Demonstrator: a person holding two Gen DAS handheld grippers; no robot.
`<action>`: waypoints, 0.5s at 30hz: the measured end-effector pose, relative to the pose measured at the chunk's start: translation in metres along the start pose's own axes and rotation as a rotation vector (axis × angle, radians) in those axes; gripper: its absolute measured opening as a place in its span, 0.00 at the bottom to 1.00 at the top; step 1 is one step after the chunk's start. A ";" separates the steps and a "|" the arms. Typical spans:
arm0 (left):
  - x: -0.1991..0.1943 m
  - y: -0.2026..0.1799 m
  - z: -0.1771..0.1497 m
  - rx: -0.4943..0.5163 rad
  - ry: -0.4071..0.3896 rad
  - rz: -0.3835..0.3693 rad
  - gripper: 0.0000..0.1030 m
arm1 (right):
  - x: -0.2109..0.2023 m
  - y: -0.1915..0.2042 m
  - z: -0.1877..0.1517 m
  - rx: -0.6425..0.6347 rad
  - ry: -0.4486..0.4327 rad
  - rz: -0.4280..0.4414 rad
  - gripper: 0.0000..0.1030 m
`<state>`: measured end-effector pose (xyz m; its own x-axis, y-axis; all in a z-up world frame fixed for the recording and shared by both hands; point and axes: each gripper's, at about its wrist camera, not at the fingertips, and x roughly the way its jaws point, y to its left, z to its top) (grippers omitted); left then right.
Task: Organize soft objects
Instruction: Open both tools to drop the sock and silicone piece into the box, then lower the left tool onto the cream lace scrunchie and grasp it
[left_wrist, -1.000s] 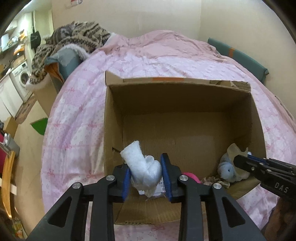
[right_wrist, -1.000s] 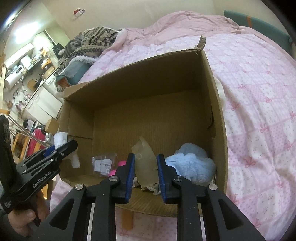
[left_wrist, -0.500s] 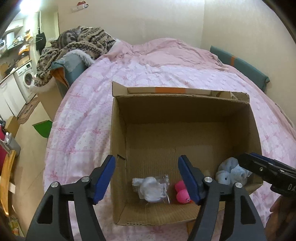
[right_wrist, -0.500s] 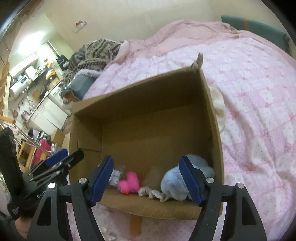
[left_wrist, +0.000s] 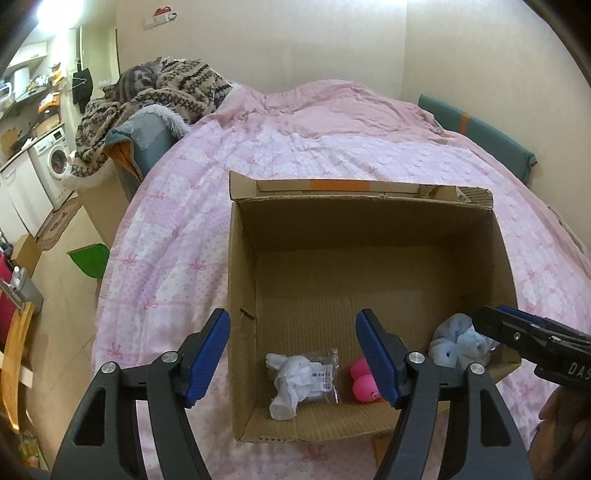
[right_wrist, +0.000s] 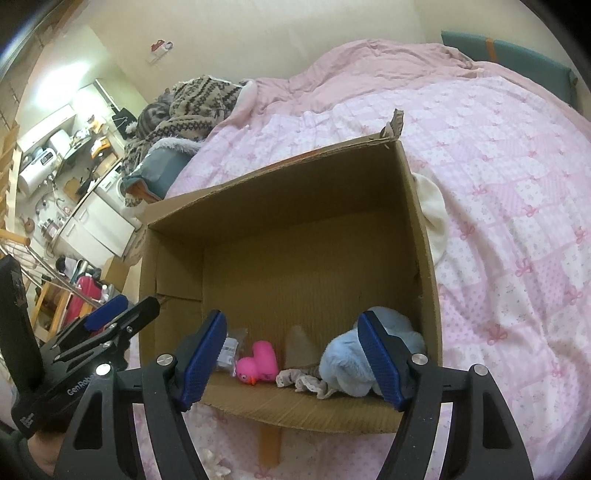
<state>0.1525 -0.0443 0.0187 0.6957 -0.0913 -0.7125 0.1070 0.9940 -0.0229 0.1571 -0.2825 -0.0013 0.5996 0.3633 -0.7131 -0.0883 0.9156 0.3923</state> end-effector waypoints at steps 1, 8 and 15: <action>-0.002 0.001 0.000 -0.006 0.000 -0.005 0.66 | -0.001 0.000 -0.001 0.000 -0.001 0.000 0.75; -0.019 0.016 -0.011 -0.073 0.061 -0.041 0.66 | -0.013 0.005 -0.007 -0.012 -0.002 -0.002 0.75; -0.037 0.022 -0.041 -0.118 0.131 -0.060 0.66 | -0.027 0.016 -0.022 -0.039 0.011 0.018 0.75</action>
<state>0.1000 -0.0168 0.0160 0.5915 -0.1493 -0.7924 0.0562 0.9880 -0.1442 0.1224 -0.2741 0.0114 0.5888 0.3816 -0.7125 -0.1301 0.9148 0.3823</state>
